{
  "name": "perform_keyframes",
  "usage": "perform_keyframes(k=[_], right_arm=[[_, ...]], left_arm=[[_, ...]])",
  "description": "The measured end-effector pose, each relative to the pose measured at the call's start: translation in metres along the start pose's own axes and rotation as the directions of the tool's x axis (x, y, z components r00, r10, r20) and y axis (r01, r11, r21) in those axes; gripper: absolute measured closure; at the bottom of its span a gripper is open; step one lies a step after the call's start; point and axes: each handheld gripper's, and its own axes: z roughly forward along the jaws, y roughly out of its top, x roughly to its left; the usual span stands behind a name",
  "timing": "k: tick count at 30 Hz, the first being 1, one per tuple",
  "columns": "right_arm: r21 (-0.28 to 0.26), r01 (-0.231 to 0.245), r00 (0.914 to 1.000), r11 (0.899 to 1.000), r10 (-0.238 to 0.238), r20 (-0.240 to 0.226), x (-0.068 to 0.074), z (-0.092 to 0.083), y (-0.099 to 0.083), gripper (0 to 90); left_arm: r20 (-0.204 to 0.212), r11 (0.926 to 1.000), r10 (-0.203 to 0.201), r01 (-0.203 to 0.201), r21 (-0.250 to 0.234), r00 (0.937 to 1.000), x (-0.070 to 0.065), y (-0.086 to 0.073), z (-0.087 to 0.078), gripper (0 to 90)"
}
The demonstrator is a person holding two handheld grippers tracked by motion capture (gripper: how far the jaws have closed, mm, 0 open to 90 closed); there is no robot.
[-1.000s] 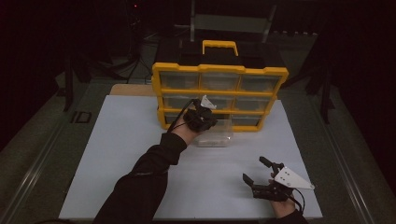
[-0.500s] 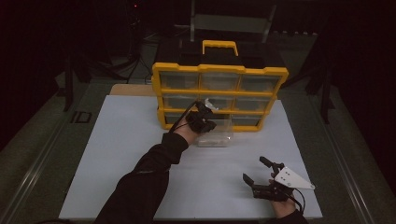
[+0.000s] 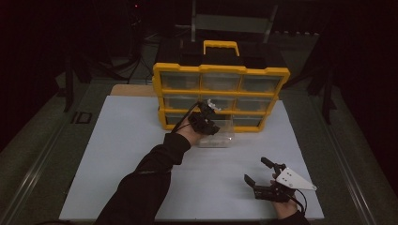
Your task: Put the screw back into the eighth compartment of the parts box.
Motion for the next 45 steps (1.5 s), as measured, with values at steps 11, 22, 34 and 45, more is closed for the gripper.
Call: perform_keyframes(k=[11,22,34,45], right_arm=[[0.003,-0.003,1.0,1.0,0.003,0.004,0.0,0.0,0.0,10.8],[0.002,-0.005,1.0,1.0,0.005,0.009,0.0,0.0,0.0,10.8],[0.006,-0.001,0.9999,1.0,0.001,0.011,0.0,0.001,-0.001,10.8],[0.008,-0.001,0.9999,1.0,0.001,0.012,0.001,0.002,-0.001,10.7]], left_arm=[[0.04,0.9984,0.006,-0.004,-0.057,0.9992,-0.004,-0.001,-0.023,26.4],[0.117,0.993,0.018,-0.005,-0.118,0.993,-0.002,-0.017,-0.052,0.1],[0.106,0.9825,0.005,0.015,-0.186,0.9943,0.003,-0.049,-0.078,0.0],[0.139,0.9602,0.018,0.022,-0.278,0.9901,0.01,-0.081,-0.098,0.0]])
